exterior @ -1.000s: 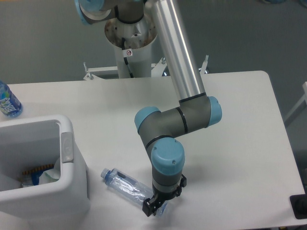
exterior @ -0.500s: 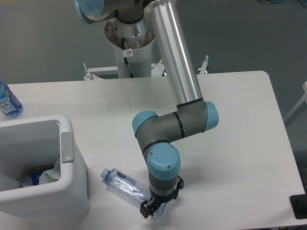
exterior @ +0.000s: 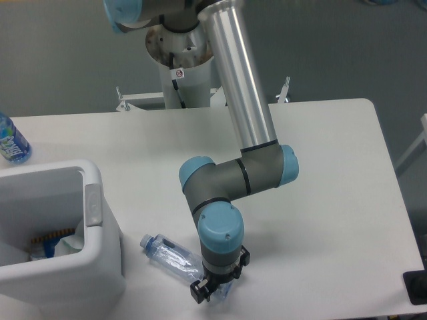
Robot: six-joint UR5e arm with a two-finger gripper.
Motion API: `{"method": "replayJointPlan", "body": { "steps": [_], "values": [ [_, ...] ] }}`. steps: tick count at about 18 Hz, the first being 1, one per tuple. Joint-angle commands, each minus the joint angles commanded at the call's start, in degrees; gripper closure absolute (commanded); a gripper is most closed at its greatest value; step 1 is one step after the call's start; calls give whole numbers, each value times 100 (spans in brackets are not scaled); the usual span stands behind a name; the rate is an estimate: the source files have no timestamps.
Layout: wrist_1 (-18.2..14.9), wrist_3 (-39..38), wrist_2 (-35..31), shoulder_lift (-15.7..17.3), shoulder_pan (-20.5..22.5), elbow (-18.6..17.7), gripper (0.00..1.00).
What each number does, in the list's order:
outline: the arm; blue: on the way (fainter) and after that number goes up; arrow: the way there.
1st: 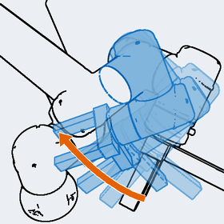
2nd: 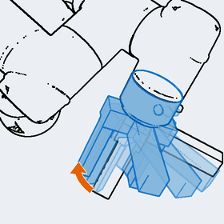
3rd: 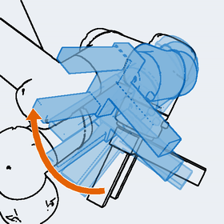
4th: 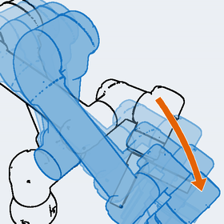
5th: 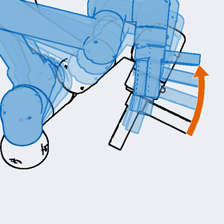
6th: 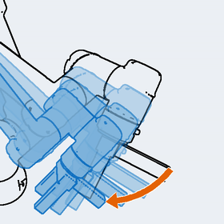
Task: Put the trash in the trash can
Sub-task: 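Close the gripper around the bottle's body and tilt it upward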
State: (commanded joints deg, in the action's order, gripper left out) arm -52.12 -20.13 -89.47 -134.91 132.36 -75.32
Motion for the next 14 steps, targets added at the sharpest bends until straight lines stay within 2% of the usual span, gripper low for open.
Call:
{"method": "replayJointPlan", "body": {
  "steps": [6, 14],
  "values": [
    [0, 9, -9, 0, -9, -18, 33],
    [0, 9, -9, 9, -9, -18, 41]
  ]
}}
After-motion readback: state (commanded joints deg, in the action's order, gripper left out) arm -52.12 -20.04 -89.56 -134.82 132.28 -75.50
